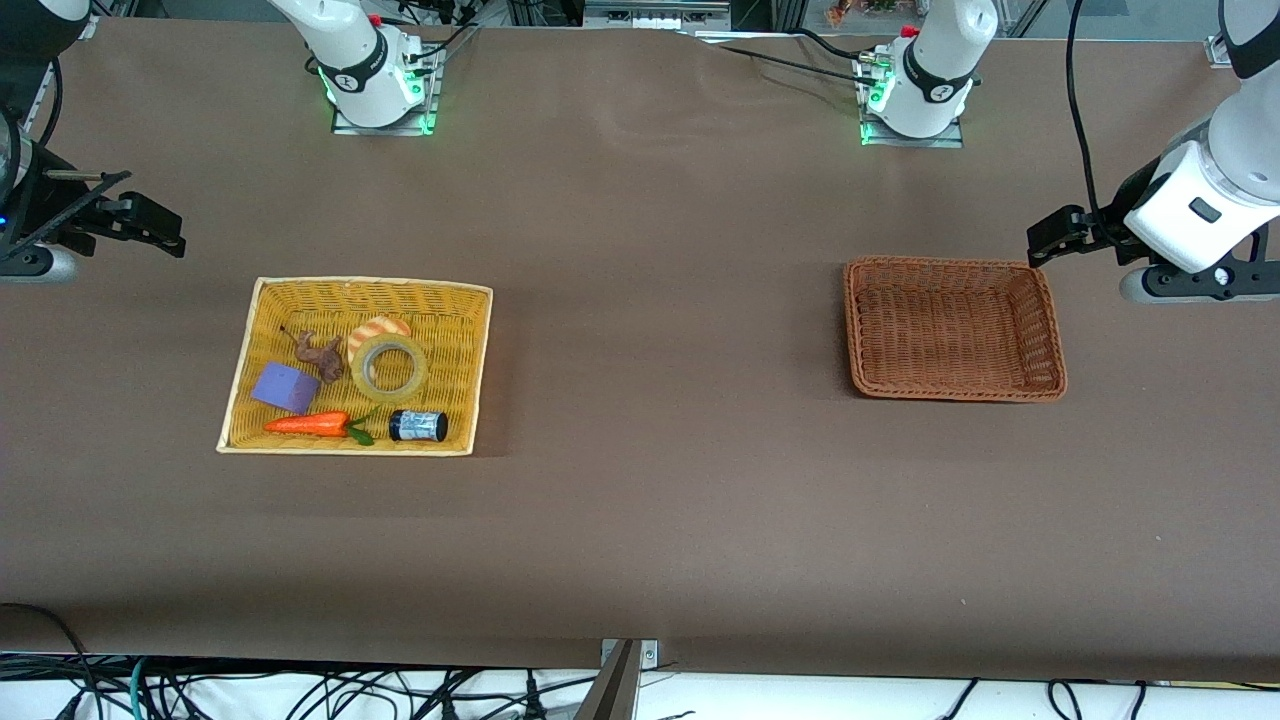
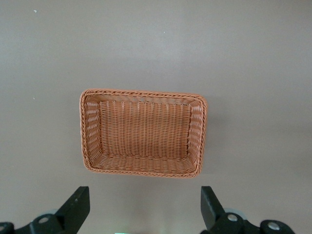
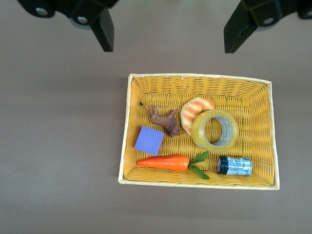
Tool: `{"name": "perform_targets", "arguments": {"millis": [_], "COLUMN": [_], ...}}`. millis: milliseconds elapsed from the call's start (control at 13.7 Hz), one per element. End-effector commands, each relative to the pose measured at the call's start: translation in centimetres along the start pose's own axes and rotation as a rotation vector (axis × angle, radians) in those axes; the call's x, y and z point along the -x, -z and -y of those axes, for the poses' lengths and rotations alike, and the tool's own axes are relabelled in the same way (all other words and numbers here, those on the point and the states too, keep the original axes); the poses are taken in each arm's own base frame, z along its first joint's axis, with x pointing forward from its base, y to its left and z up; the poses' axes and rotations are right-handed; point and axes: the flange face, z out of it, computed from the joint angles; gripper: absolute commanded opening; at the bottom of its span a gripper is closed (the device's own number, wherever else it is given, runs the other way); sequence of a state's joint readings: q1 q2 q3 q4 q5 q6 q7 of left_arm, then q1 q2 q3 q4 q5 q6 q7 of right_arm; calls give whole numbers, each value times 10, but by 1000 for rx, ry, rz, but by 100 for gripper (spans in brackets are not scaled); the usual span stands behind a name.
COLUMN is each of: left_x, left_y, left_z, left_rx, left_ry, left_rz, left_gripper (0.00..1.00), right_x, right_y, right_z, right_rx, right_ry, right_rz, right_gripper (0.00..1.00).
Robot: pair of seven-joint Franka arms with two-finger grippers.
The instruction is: Transfer tape with both arms
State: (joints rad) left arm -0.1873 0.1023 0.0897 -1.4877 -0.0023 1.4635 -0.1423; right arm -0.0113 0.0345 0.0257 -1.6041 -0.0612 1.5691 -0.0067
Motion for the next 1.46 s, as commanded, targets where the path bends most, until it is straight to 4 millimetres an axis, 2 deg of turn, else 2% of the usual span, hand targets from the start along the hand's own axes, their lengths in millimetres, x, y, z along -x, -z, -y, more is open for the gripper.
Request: {"name": "perform_targets", "arguments": {"millis": [0,805,878,1024,1098,1171,1244,1317,1390], "left_x": [1,1,1,1,0,0,0,-2,-5], "left_y": [4,4,4,3,3,2,1,-1,-3], "left_z": [-2,-2,-2,-1,1,2,3,9,25], "left_rx": [-5,-5,-5,-6,-6,-6,-6,-7,-3], "left_ry": [-1,-1,-1,0,3,3,6,17,34], "left_rz": [5,6,6,9,11,12,15,18,24], "left_gripper": [100,100,100,100,100,100,100,100,100], "right_x": [-4,-5,-10,-35,-37,-41,-50,-52,-57], "right_y": [6,4,-5,-50,-56,-71,-99,-112,-124], "right_z": [-1,-2,-2,1,-3,-2,1,7,19], "right_rx": [-2,1,0,12,5,-3,-8,-8,-4], "right_ry": [-7,7,8,22,13,12,13,12,26], "right_rz": [-4,-2,10,72,75,101,137,138,116], "right_gripper": [100,100,100,100,100,100,100,100,100]}}
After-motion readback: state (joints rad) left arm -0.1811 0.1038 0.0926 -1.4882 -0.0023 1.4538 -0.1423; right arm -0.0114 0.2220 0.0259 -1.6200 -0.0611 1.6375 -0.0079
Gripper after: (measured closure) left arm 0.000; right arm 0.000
